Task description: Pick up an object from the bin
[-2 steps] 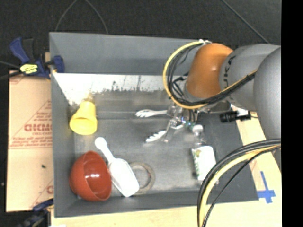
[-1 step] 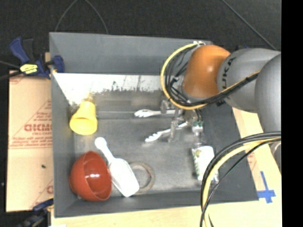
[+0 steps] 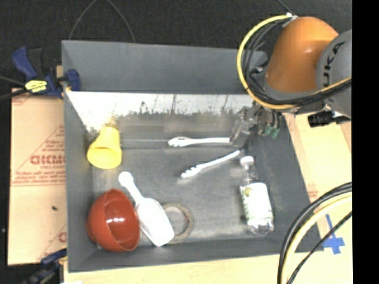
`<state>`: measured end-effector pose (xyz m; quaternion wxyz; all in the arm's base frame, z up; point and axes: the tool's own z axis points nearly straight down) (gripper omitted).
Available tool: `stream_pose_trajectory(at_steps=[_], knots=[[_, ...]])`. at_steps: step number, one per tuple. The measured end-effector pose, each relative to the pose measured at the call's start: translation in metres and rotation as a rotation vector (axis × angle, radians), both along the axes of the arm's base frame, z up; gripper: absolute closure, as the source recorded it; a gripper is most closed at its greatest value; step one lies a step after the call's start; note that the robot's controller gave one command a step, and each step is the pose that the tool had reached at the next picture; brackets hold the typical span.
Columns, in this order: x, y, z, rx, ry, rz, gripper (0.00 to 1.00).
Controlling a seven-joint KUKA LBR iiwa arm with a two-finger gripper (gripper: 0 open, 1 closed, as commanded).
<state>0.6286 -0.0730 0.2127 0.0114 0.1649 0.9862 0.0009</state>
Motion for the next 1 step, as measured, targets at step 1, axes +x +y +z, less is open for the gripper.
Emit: stream_pose_trajectory(at_steps=[1], knots=[[0.0000, -0.0001, 0.0000, 0.000, 0.000, 0.001, 1.00]])
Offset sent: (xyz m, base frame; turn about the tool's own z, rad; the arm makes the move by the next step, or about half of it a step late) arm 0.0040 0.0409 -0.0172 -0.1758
